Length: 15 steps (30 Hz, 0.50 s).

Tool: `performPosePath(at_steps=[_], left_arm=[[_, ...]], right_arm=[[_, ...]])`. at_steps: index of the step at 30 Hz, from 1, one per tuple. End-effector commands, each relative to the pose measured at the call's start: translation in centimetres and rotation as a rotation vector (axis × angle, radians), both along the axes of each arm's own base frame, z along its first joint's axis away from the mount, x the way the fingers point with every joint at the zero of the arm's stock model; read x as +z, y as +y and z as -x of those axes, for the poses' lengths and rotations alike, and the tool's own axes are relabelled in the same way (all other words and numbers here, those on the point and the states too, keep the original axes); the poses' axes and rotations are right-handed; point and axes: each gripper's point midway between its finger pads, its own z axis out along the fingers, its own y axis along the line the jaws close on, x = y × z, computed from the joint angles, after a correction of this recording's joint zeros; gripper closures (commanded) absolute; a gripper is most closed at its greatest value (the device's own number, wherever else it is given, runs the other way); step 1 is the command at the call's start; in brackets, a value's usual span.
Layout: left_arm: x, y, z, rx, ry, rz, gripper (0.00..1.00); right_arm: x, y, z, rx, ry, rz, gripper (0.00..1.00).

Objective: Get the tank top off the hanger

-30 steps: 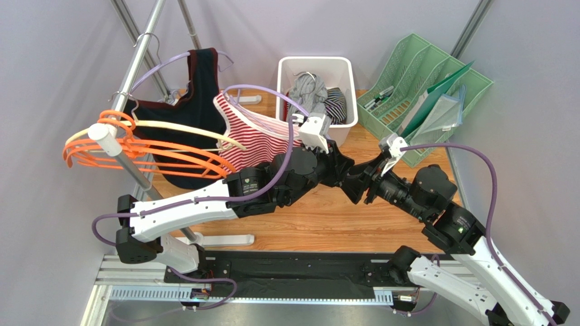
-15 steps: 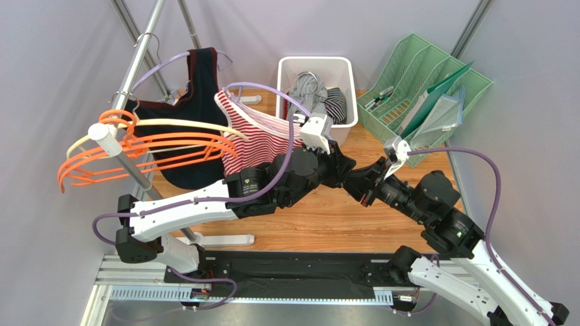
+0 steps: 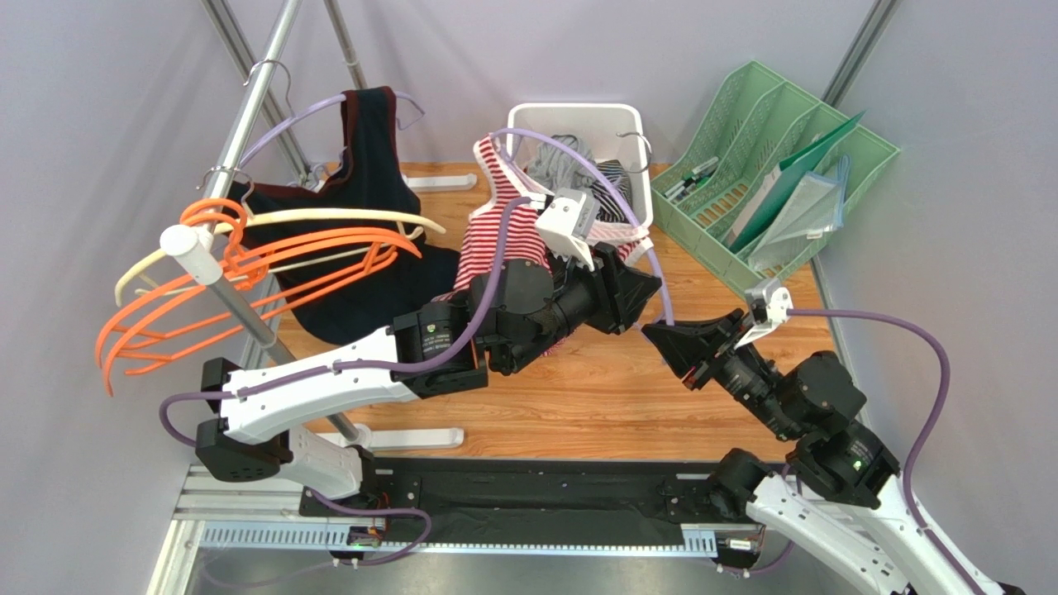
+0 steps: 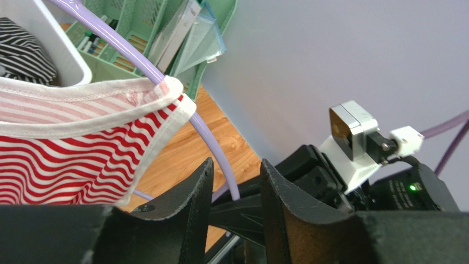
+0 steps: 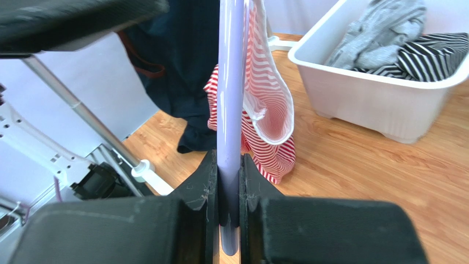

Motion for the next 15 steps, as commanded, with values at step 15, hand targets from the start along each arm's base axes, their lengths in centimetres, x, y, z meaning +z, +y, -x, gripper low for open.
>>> performPosePath(at_steps=[15], left_arm=[[3.9,10.9,-3.5,0.082,-0.151,-0.15,0.48]], right_arm=[[6.5,-6.8,4.2,-0.106,-0.134,-0.135,1.0]])
